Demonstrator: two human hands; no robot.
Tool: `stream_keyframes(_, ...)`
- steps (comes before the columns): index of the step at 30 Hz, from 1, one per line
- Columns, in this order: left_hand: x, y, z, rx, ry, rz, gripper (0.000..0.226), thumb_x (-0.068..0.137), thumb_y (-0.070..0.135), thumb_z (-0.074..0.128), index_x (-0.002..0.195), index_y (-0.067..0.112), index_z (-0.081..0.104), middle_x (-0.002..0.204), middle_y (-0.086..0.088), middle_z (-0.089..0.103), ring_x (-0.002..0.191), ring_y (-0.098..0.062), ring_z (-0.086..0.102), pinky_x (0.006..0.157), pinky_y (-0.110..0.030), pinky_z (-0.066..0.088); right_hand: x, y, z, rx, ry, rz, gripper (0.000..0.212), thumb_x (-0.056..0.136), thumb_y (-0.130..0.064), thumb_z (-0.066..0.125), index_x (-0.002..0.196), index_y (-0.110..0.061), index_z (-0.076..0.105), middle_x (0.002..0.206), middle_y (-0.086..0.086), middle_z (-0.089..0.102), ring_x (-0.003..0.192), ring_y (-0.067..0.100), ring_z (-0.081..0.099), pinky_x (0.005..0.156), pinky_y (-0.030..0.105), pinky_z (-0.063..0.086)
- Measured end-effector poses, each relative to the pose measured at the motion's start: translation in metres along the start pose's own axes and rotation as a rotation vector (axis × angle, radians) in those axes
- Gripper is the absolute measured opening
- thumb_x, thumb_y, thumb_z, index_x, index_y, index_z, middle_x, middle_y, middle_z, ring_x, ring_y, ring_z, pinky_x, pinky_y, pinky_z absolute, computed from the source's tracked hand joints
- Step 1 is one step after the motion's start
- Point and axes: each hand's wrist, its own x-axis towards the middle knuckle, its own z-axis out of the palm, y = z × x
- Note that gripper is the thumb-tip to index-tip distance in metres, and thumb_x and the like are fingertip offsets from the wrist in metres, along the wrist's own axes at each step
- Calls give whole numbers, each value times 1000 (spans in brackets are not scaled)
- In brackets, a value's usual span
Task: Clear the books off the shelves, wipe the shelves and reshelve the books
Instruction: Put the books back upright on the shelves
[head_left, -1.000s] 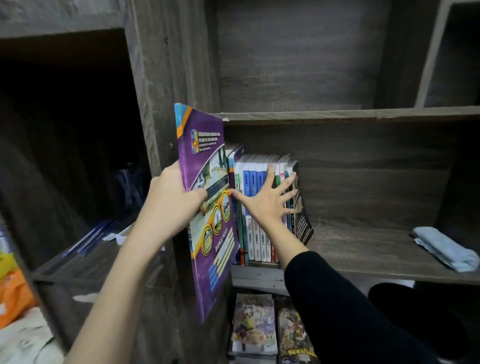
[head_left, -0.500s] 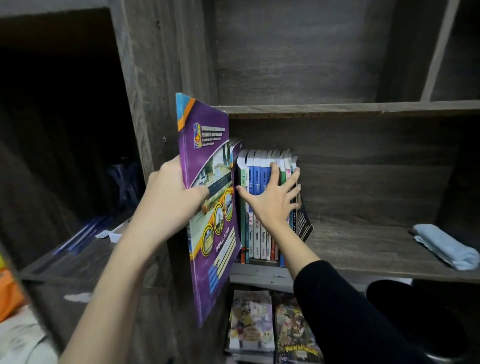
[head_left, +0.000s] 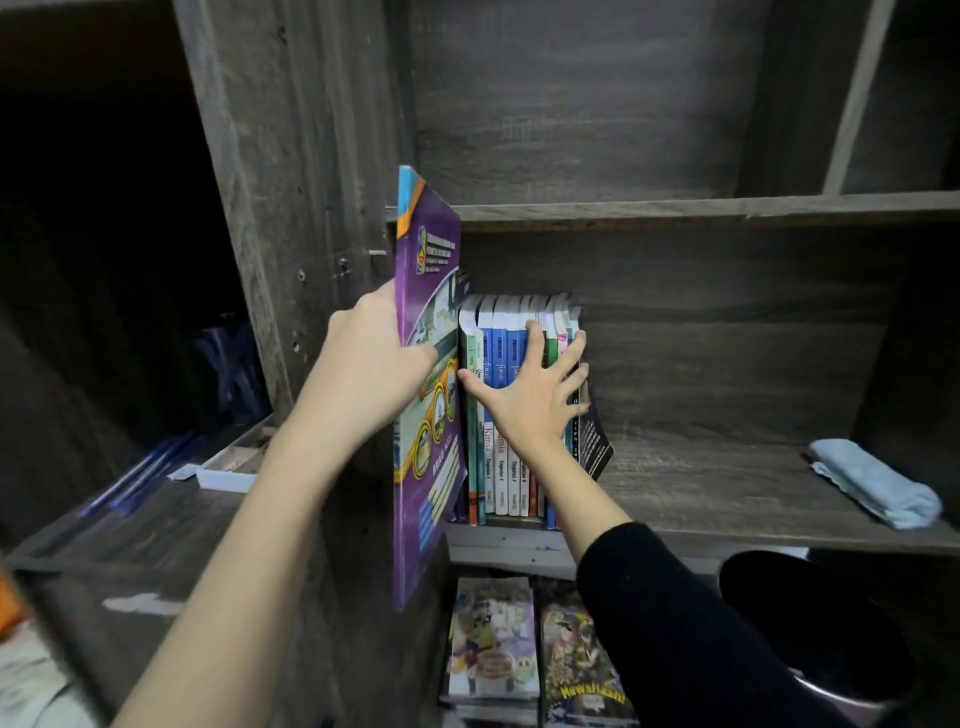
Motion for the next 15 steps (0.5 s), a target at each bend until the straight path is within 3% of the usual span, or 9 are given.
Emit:
stream_keyframes(3,7,0,7,3,-31,-3,31,81,2,52,68,27,40,66,12,52,75,-25,48,61,-26,30,0,0,0,-5,-4,-1,107,69,-79,57,151,-34,5,155,15,-21,142,47,-4,105,72,15)
stream_keyframes(5,10,2,9,12,-32,2,31,79,2,52,69,30,41,69,10,55,84,-31,50,65,-28,31,0,0,-1,-11,-3,1,107,68,-80,56,151,-35,4,155,15,-21,142,47,-4,105,72,15)
stream_keyframes(9,10,-7,22,4,27,16,25,78,5,50,74,28,43,73,0,57,80,-32,51,64,-27,32,0,0,0,-12,-6,-2,107,69,-80,56,151,-35,2,155,15,-22,142,47,-4,105,72,15)
stream_keyframes(11,8,-17,33,11,42,-7,22,78,7,49,93,23,50,86,-11,61,86,-36,52,68,-30,36,-1,0,0,-10,-3,-6,107,70,-78,56,151,-34,2,155,15,-21,142,47,-4,104,71,15)
stream_keyframes(13,6,-26,42,46,52,-12,36,79,7,49,114,17,50,90,-15,61,88,-39,51,71,-32,35,-1,0,-1,-20,-1,-8,106,70,-78,56,151,-34,4,155,15,-21,141,47,-3,103,71,16)
stream_keyframes(15,1,-32,47,38,63,-11,40,80,7,49,120,15,49,86,-14,61,86,-37,51,70,-32,34,-1,0,-1,-31,-4,-8,106,70,-79,55,151,-34,4,155,15,-21,142,47,-3,103,71,17)
